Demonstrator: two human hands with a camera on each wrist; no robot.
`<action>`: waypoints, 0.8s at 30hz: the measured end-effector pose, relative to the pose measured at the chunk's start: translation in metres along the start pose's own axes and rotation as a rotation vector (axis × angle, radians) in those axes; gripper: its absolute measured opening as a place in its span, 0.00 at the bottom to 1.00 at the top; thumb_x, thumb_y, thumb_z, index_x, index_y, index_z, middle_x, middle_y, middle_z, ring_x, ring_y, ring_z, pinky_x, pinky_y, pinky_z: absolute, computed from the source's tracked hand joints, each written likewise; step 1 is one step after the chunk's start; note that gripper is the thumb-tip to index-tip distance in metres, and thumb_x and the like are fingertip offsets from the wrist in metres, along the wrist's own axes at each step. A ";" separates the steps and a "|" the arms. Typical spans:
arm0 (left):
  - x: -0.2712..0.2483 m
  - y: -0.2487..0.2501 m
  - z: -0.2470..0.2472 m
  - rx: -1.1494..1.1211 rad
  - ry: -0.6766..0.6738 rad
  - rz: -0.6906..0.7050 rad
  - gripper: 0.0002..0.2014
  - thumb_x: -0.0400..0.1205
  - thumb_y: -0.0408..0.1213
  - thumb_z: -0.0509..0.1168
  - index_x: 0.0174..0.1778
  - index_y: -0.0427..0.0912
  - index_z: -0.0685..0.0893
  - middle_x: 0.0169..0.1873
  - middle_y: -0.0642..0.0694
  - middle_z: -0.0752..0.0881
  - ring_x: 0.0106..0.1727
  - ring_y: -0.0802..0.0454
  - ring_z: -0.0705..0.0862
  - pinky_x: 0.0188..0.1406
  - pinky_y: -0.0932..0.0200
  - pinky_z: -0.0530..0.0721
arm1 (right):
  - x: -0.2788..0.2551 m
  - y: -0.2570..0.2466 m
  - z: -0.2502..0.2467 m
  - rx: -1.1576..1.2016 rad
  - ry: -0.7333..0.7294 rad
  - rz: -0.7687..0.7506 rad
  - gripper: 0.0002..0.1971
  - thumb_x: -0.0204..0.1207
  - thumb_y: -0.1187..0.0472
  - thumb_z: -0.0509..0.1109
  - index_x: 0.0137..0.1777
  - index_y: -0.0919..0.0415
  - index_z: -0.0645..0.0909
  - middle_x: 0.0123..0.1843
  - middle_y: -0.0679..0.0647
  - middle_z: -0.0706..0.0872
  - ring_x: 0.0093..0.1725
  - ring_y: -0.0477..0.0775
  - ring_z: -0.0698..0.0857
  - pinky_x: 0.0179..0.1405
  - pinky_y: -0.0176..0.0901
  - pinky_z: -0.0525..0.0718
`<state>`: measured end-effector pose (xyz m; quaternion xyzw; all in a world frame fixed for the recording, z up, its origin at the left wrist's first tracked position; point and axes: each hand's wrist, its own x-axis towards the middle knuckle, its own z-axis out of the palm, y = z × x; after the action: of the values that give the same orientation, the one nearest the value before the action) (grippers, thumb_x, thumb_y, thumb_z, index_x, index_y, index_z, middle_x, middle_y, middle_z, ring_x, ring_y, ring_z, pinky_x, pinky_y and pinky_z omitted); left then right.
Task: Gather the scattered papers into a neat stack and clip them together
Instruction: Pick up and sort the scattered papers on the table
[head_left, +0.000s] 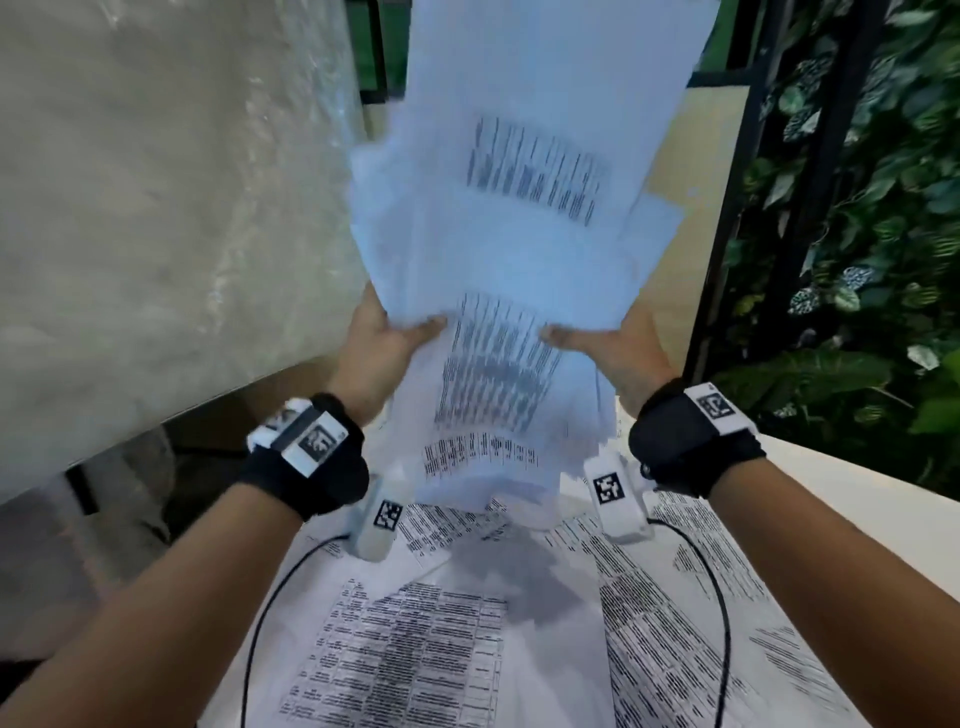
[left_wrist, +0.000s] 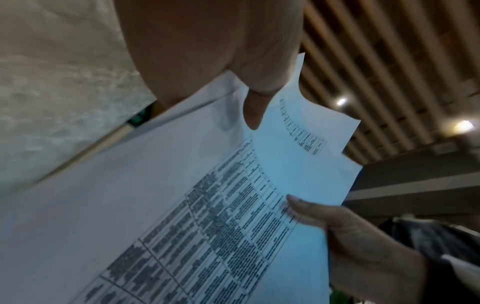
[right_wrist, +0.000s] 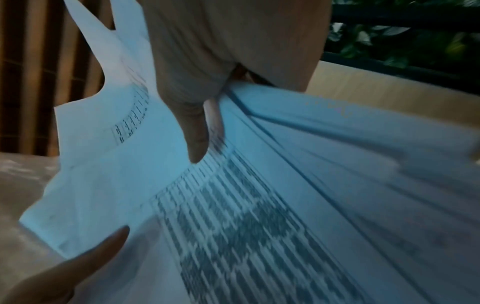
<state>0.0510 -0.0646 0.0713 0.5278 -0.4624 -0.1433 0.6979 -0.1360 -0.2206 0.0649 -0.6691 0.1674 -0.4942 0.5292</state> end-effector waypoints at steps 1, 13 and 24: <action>-0.009 -0.016 -0.002 0.035 0.020 -0.061 0.23 0.76 0.30 0.75 0.67 0.43 0.81 0.57 0.47 0.92 0.51 0.48 0.90 0.39 0.58 0.89 | -0.005 0.014 -0.003 -0.005 -0.041 0.068 0.30 0.59 0.70 0.86 0.62 0.59 0.82 0.54 0.46 0.91 0.54 0.38 0.89 0.54 0.32 0.86; -0.010 -0.037 -0.010 -0.213 0.119 -0.164 0.21 0.80 0.37 0.73 0.66 0.32 0.82 0.59 0.37 0.89 0.59 0.45 0.89 0.61 0.47 0.86 | 0.001 0.058 -0.003 -0.166 0.029 0.249 0.43 0.49 0.35 0.85 0.62 0.59 0.82 0.56 0.43 0.88 0.52 0.37 0.86 0.55 0.34 0.82; -0.045 -0.076 -0.024 0.042 -0.024 -0.099 0.16 0.85 0.40 0.66 0.70 0.48 0.80 0.61 0.54 0.90 0.64 0.57 0.87 0.60 0.57 0.86 | 0.015 0.051 -0.005 -0.129 0.114 0.305 0.30 0.64 0.56 0.85 0.62 0.69 0.77 0.55 0.52 0.85 0.53 0.46 0.84 0.48 0.24 0.78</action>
<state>0.0682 -0.0496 -0.0172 0.5630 -0.4471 -0.1740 0.6730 -0.1181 -0.2540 0.0270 -0.6395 0.3278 -0.4336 0.5437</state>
